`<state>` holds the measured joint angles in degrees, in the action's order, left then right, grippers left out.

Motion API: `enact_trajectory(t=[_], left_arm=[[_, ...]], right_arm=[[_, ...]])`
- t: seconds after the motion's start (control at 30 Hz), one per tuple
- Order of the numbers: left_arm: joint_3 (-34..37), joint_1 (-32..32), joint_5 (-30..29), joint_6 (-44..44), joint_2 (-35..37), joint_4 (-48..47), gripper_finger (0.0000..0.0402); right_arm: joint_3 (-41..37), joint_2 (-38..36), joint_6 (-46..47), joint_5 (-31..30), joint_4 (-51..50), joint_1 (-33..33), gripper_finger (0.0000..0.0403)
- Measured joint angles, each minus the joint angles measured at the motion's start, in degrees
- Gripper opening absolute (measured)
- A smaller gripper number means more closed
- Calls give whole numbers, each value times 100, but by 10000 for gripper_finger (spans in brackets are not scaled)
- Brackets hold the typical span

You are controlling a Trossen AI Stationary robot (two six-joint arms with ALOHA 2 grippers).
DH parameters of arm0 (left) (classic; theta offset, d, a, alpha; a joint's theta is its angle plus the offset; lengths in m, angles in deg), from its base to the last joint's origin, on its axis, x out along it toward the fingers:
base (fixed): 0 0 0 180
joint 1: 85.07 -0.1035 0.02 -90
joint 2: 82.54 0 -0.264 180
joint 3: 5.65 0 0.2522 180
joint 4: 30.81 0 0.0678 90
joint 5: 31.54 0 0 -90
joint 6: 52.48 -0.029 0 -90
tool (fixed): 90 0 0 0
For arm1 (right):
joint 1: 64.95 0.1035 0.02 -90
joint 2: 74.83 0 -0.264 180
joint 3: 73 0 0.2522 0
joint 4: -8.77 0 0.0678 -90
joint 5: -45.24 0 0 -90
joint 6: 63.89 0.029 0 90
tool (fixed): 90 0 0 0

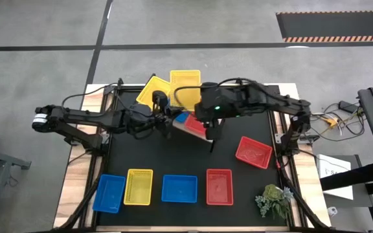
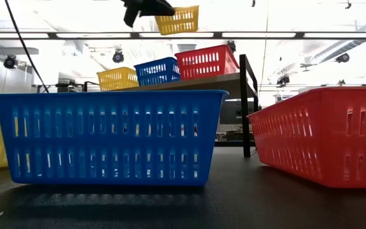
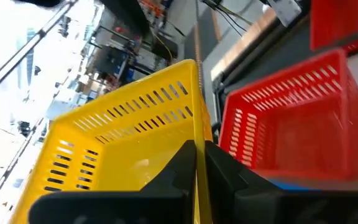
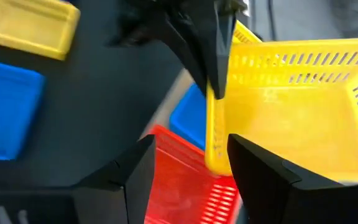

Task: Stack baskets on shelf by color
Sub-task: Stack the top right yellow bin on top of the yellow bin on the shelf

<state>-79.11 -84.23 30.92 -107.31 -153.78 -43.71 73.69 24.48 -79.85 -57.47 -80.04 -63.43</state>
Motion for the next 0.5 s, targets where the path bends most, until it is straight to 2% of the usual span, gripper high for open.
enact_trajectory(t=[0.13, 0.23, 0.5], left_arm=[[-7, -10, 16, -198, 314, -665, 0], [-25, -31, 93, -269, 616, -1241, 0], [-353, -555, 1397, -71, 1467, -2773, 0]], right_arm=[[-46, -323, 229, 705, -11, 31, 189], [-213, -552, 320, 868, -8, 178, 182], [-1117, -1295, 640, 869, 121, 773, 164]])
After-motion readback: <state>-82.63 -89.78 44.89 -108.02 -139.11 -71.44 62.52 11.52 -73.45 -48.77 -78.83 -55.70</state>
